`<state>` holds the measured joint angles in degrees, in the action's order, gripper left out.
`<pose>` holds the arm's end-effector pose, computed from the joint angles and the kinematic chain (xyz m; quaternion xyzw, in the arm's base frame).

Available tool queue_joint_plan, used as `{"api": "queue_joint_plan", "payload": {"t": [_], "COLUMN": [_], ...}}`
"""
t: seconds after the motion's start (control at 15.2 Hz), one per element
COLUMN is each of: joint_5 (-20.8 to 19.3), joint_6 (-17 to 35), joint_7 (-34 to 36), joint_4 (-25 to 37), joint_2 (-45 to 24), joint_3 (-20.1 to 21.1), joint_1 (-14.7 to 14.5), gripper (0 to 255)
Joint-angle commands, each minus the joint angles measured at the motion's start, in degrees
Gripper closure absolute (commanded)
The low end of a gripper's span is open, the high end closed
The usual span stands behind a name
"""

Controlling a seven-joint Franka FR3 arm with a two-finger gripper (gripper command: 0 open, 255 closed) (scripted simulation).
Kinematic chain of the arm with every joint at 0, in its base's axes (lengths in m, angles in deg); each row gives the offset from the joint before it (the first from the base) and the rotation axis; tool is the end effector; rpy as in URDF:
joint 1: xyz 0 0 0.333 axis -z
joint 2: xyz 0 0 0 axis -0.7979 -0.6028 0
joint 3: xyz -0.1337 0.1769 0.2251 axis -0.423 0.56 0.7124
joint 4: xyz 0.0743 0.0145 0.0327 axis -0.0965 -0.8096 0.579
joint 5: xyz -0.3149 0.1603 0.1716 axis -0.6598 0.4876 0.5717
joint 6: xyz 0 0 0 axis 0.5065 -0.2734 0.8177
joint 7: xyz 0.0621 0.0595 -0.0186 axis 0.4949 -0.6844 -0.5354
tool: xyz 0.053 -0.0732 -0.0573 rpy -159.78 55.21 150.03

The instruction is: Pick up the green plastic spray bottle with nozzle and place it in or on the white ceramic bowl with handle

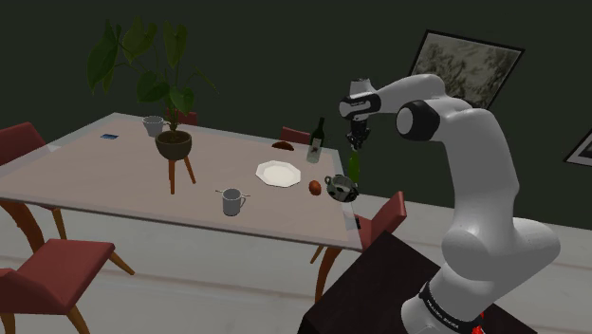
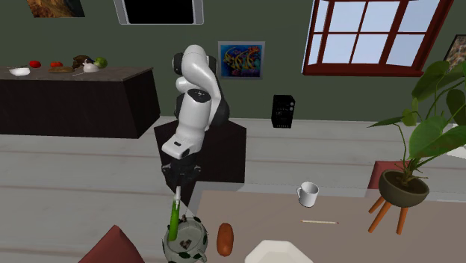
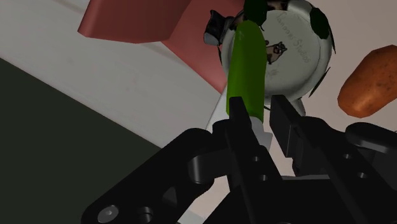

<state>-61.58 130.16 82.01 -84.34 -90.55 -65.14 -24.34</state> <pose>0.6124 -0.4504 0.3159 0.9679 -0.1989 -0.0436 0.1471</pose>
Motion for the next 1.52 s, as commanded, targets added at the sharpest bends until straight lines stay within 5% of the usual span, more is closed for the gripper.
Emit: {"api": "queue_joint_plan", "payload": {"t": [0.0,0.26,0.33,1.45], "joint_5": [-0.01,-0.01,-0.01,0.05], "joint_6": [0.09,0.09,0.09,-5.39], "joint_7": [0.03,0.03,0.03,-0.15], "joint_4": [-0.04,-0.04,-0.03,2.81], "joint_2": [-0.02,-0.02,-0.02,2.44], "joint_3": [0.0,0.0,0.0,0.09], "joint_1": [0.0,0.0,0.0,-1.11], "gripper": [255,255,0,0]}}
